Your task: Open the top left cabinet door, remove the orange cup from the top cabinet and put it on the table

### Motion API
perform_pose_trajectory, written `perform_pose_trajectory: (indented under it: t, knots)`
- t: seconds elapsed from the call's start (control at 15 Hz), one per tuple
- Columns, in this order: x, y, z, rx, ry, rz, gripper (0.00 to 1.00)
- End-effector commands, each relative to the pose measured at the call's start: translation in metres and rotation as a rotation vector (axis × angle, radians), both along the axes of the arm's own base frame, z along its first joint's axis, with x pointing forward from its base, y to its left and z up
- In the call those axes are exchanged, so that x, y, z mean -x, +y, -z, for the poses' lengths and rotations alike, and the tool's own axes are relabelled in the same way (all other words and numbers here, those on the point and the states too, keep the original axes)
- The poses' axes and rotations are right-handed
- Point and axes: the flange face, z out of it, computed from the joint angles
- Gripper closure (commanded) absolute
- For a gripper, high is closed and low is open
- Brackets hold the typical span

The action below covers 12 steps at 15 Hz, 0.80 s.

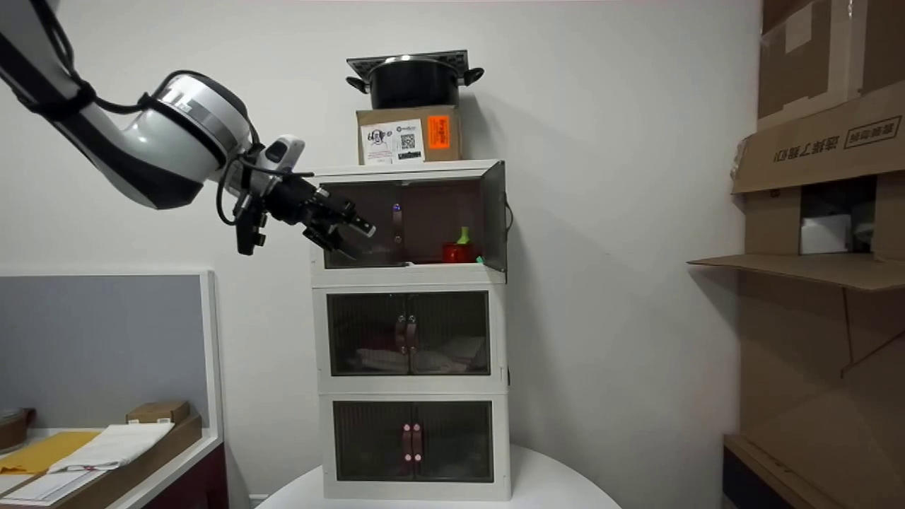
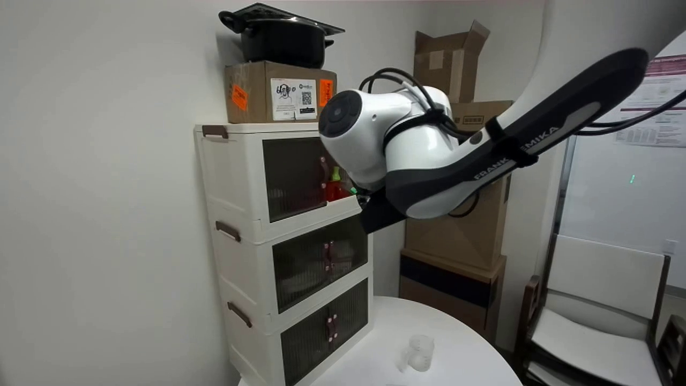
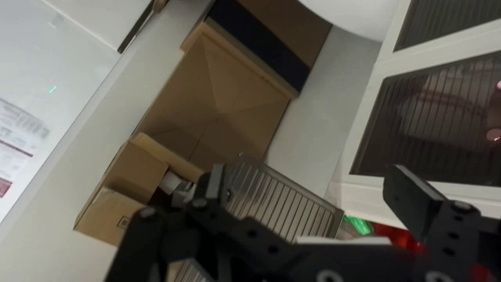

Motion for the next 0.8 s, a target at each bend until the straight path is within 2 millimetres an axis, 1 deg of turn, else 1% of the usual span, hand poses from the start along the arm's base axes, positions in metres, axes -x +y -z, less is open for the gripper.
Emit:
perform_pose_trajectory:
  t: [0.0,0.27,0.47,0.73]
  knots:
    - [-0.028,0.020,0.004,0.104,-0.155,-0.010,0.00]
    - [-0.055,0.036,0.013,0.170,-0.252,-0.054,0.00]
    - [-0.077,0.041,0.017,0.186,-0.296,-0.102,0.00]
    - [-0.105,0.041,0.010,0.224,-0.380,-0.142,0.00]
